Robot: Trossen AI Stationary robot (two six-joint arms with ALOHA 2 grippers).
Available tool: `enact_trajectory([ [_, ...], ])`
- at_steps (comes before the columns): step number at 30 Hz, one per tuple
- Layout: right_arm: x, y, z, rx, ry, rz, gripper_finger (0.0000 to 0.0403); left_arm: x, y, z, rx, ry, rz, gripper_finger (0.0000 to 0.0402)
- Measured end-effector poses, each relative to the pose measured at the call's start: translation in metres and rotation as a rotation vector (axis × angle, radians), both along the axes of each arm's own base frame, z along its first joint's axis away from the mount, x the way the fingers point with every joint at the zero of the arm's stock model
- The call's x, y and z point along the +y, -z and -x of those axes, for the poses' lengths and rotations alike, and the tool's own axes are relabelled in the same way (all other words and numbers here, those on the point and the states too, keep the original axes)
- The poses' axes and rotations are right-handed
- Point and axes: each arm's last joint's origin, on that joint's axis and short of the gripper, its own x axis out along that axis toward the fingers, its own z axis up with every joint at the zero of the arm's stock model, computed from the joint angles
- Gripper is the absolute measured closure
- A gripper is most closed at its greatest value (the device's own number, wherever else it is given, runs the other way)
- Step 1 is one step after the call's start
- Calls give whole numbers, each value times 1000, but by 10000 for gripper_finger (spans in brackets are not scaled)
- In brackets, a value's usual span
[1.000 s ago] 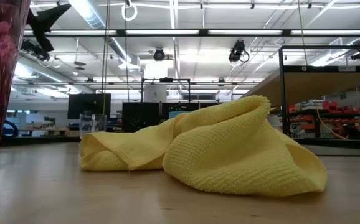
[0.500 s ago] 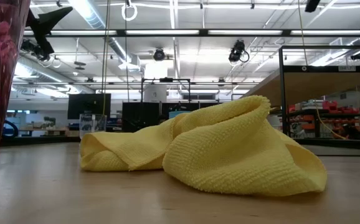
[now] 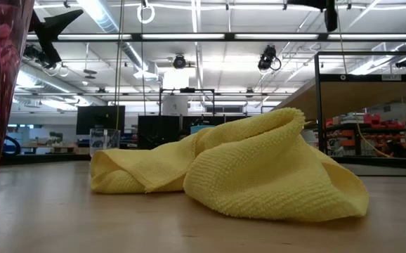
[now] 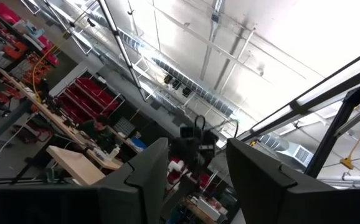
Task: Stack small to large cups/mugs on shelf
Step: Move the blue mug to the bottom right of the table
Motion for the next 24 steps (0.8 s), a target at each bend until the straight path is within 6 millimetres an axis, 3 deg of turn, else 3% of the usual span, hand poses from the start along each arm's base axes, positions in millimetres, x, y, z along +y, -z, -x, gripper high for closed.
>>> enact_trajectory([
  [10, -67, -30, -73, 419, 5, -191, 339, 0, 2, -1, 12, 12, 12, 230],
  [17, -113, -20, -120, 688, -35, -301, 339, -1, 3, -2, 27, 22, 22, 230],
  [24, -129, -2, -166, 781, -89, -356, 339, -1, 6, -4, 55, 28, 21, 230],
])
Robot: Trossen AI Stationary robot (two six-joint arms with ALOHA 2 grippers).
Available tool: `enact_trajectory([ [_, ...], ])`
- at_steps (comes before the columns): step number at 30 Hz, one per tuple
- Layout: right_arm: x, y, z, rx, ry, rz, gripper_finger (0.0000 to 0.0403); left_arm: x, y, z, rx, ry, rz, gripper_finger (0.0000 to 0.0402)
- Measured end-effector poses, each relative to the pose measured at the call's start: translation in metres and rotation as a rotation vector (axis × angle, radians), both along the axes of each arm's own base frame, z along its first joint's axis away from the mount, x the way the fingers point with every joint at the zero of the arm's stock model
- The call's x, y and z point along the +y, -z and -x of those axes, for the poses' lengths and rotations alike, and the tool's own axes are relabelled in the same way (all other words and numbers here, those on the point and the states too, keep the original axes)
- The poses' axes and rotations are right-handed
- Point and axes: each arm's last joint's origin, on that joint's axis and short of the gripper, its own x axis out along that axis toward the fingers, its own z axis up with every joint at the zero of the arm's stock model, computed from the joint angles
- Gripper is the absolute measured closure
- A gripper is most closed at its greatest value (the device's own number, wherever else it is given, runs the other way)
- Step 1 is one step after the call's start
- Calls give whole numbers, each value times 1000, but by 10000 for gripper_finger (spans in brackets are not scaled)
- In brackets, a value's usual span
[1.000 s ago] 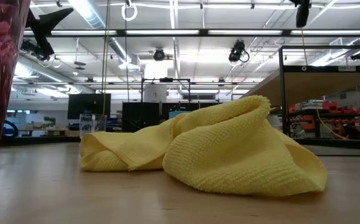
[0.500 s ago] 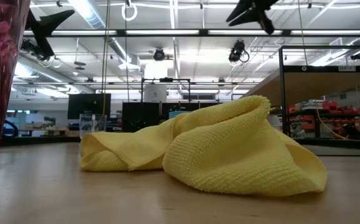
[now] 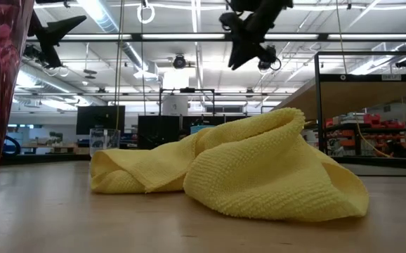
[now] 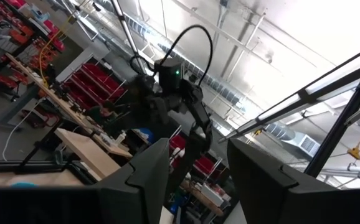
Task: Stack small to large cups/mugs on shelf
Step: Move the blue mug to the bottom right of the table
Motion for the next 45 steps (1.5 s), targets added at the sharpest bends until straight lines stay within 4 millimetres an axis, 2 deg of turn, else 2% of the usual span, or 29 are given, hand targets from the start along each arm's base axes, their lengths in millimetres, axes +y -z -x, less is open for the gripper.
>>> enact_trajectory([
  [5, -2, 25, -24, 73, -32, -41, 339, 0, 0, 0, 5, 0, -1, 230],
  [11, -7, 60, -37, 206, -82, -79, 339, 0, 2, -1, 22, 0, -7, 230],
  [25, -23, 109, -56, 327, -20, -113, 339, 0, 2, -1, 26, 2, -6, 230],
  [31, -26, 118, -60, 339, -7, -98, 339, -1, 5, -3, 51, 19, 16, 230],
  [45, -26, 112, -62, 297, -11, -75, 339, -1, 7, -4, 66, 17, 16, 230],
])
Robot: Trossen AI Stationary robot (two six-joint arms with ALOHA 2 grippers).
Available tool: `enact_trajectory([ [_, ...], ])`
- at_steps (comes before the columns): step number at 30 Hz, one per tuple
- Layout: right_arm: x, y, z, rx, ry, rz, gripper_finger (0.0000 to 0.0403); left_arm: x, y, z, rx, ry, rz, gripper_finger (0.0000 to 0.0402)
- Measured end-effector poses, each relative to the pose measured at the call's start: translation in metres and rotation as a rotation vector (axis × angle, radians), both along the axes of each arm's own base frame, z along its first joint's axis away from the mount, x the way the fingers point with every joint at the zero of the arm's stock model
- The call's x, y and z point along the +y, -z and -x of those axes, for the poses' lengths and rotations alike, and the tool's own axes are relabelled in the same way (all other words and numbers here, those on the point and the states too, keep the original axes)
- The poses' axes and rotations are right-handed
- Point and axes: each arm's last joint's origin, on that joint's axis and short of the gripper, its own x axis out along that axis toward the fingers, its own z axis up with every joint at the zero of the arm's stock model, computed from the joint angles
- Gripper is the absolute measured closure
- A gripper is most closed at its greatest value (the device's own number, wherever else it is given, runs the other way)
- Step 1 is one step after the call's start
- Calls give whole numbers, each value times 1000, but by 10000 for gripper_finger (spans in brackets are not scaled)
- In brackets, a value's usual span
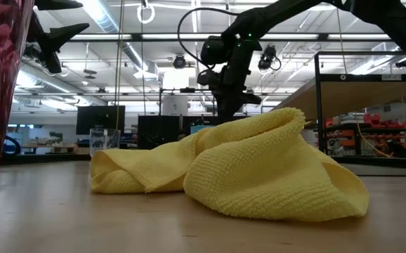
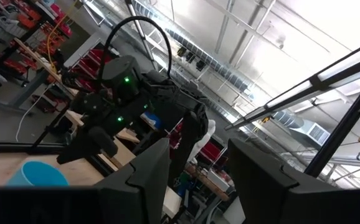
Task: Stack small to large cups/mugs on shelf
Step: Move the blue mug to the bottom right of the table
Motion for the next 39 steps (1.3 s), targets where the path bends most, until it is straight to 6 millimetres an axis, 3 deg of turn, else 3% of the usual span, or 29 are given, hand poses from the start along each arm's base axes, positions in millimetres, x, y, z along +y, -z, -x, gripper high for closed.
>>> enact_trajectory([
  [12, 1, -4, 1, -21, -6, -1, 339, 11, 4, 6, 184, -456, 76, 230],
  [18, 1, -5, 0, -25, -7, 0, 339, 14, -15, 13, 319, -547, 51, 230],
  [24, 0, -5, -1, -37, -9, 2, 339, 19, -34, 29, 414, -538, 94, 230],
  [29, 0, -5, -2, -55, -13, -1, 339, 22, -36, 41, 523, -472, 144, 230],
  [39, 0, -5, 1, -34, -50, -11, 339, 15, -33, 25, 716, -334, 181, 230],
])
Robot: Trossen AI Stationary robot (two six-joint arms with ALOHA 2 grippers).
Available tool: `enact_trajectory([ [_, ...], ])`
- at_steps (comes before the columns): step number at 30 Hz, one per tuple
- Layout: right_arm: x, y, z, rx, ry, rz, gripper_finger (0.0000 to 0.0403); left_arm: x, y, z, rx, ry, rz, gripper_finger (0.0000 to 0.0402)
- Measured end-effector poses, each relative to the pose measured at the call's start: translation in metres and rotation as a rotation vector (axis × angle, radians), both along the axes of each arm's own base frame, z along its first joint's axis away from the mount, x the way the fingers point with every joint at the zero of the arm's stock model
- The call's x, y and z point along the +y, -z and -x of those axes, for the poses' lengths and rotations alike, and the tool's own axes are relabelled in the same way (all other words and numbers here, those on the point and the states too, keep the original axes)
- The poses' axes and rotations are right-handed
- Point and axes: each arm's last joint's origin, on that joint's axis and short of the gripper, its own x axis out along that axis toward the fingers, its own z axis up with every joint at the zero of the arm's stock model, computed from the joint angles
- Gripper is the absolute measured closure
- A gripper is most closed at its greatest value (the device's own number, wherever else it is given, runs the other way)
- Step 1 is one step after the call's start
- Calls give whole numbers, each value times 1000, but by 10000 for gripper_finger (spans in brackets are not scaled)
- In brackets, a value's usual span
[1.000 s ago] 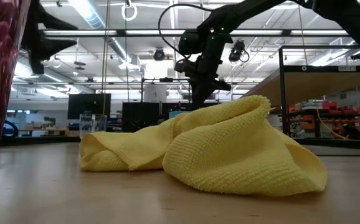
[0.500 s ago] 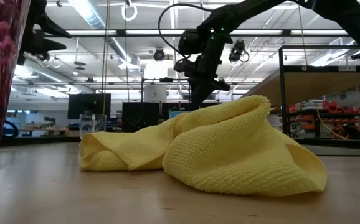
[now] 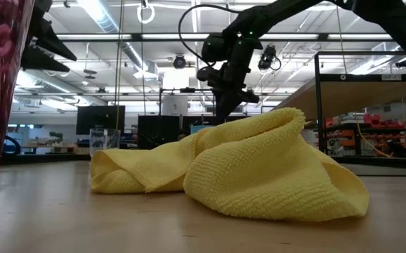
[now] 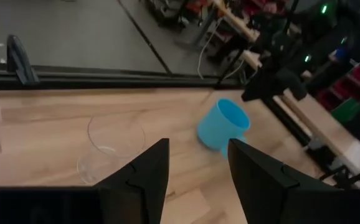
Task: Stack small to large cups/mugs on shelf
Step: Move the blue mug to the bottom right of the table
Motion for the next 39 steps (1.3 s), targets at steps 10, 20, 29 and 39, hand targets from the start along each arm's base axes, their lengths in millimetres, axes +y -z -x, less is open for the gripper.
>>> enact_trajectory([
  [10, 6, 0, -2, 22, 13, 15, 339, -4, 4, -12, 68, 9, 7, 230],
  [20, 1, 5, 1, 53, 53, 35, 339, -4, 4, -13, 71, 13, 10, 230],
  [29, 3, 24, 4, 83, 57, 14, 339, -5, 4, -13, 72, 15, 10, 230],
  [39, 4, 17, -2, 26, 44, 7, 339, -5, 4, -13, 71, 15, 11, 230],
])
